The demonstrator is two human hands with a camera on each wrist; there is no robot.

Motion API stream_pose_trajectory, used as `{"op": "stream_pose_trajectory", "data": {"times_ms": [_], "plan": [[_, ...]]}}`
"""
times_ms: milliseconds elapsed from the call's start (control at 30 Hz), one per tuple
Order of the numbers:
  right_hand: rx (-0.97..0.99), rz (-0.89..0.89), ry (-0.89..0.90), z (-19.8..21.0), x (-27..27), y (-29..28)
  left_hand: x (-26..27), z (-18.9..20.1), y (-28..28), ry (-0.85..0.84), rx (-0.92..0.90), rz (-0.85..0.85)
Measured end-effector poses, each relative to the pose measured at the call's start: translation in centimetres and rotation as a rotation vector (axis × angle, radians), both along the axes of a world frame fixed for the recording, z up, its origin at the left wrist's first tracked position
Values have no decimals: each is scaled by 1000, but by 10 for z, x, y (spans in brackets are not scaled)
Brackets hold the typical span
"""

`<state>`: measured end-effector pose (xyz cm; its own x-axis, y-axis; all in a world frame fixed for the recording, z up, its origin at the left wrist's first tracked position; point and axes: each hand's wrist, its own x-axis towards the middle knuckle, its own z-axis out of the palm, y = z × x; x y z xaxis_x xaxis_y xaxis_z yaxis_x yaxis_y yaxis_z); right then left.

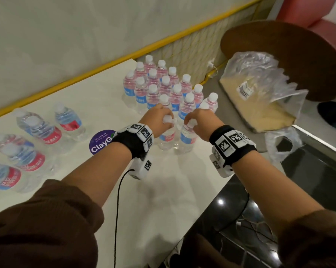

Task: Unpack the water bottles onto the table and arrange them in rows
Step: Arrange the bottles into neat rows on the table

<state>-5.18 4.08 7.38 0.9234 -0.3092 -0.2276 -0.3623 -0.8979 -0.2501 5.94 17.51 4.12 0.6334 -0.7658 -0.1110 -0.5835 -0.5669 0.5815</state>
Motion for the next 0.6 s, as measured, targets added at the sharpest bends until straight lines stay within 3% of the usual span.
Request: {"op": "stream_pose_trajectory", "data": {"times_ms": [233, 600], "plan": [[-17, -145, -9, -5, 8, -1, 6, 1, 0, -105, 91, 73], [-30, 106, 28, 1, 25, -2, 0, 6, 1, -75, 138, 78]]}}
